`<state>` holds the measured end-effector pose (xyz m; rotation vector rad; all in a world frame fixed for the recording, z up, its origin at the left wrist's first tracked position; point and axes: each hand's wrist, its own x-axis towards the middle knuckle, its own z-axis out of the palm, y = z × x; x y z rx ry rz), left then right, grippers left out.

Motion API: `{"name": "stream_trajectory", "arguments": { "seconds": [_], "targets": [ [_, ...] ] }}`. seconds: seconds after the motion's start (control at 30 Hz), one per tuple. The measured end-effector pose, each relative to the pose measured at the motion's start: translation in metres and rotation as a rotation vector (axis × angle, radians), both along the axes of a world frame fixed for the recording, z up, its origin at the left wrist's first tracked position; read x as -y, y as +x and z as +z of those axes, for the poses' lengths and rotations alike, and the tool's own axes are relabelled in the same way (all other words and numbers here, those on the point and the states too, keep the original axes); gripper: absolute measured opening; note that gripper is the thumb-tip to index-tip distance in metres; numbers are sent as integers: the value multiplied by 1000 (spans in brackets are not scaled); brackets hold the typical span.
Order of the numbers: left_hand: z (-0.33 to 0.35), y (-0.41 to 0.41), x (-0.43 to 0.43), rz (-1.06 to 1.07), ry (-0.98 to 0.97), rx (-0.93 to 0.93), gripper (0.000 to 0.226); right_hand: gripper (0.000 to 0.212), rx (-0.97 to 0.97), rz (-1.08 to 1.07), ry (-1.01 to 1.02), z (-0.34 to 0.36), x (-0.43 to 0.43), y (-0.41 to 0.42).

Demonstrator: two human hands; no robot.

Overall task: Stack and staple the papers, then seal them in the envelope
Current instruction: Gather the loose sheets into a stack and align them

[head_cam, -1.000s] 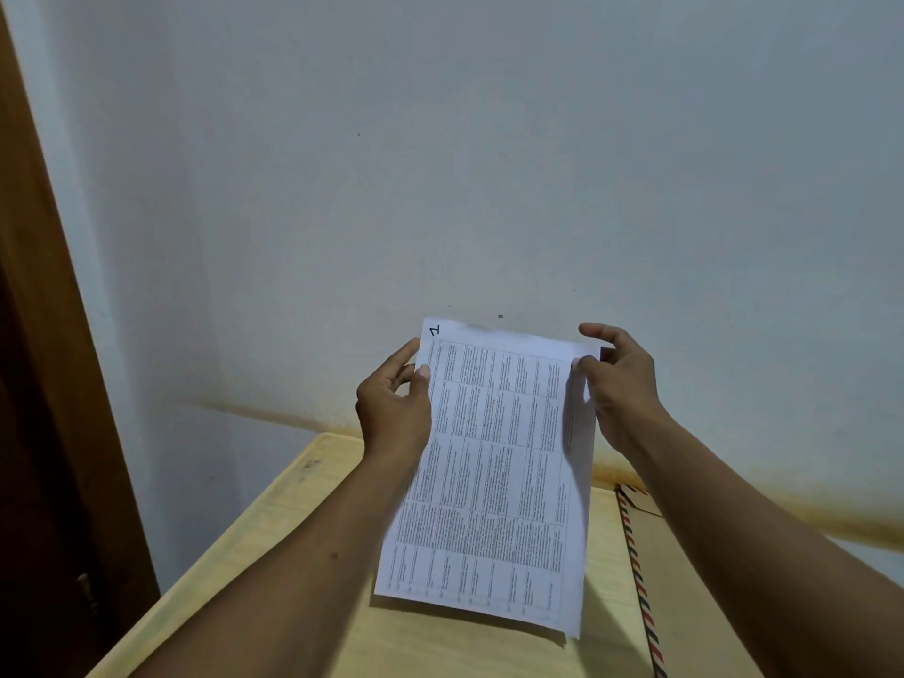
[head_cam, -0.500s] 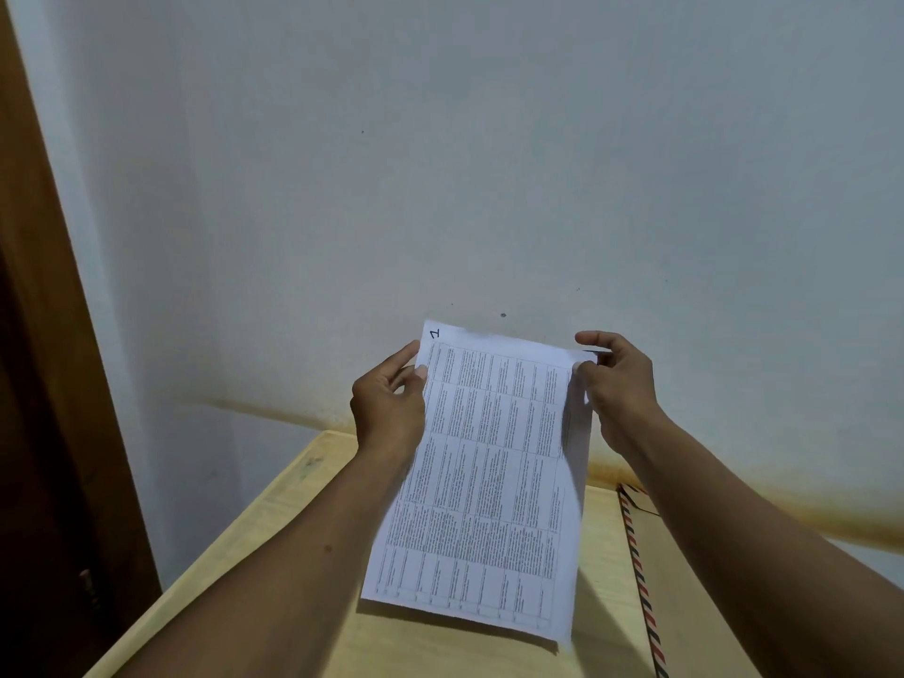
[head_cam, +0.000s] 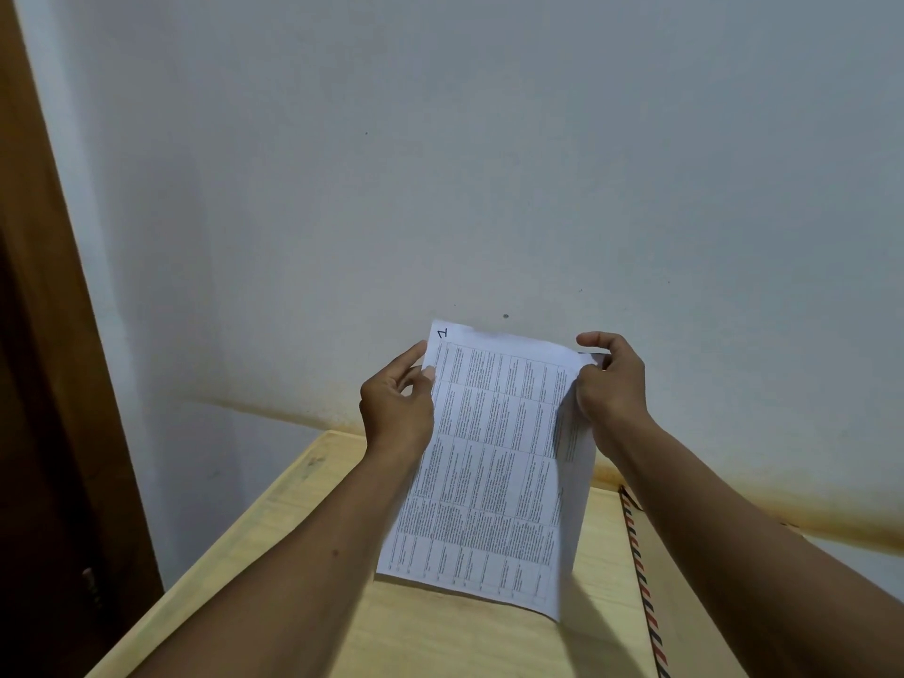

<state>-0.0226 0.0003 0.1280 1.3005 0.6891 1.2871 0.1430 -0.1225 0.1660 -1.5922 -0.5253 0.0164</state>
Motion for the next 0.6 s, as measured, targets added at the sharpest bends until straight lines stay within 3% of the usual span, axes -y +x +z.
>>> {"name": "stream_trajectory", "arguments": {
  "seconds": [0.33, 0.47, 0.53, 0.6],
  "targets": [
    [6, -2, 2, 45, 26, 3, 33, 45, 98, -5, -135, -2, 4, 2],
    [10, -6, -6, 16, 110, -112, 30, 43, 550, -99, -529, 1, 5, 0],
    [15, -8, -9, -28, 147, -159, 29, 39, 705, -56, -557, 13, 2, -6],
    [21, -8, -10, -79, 180, -199, 28, 31, 725, 87, -520, 27, -3, -14]
  ]
}}
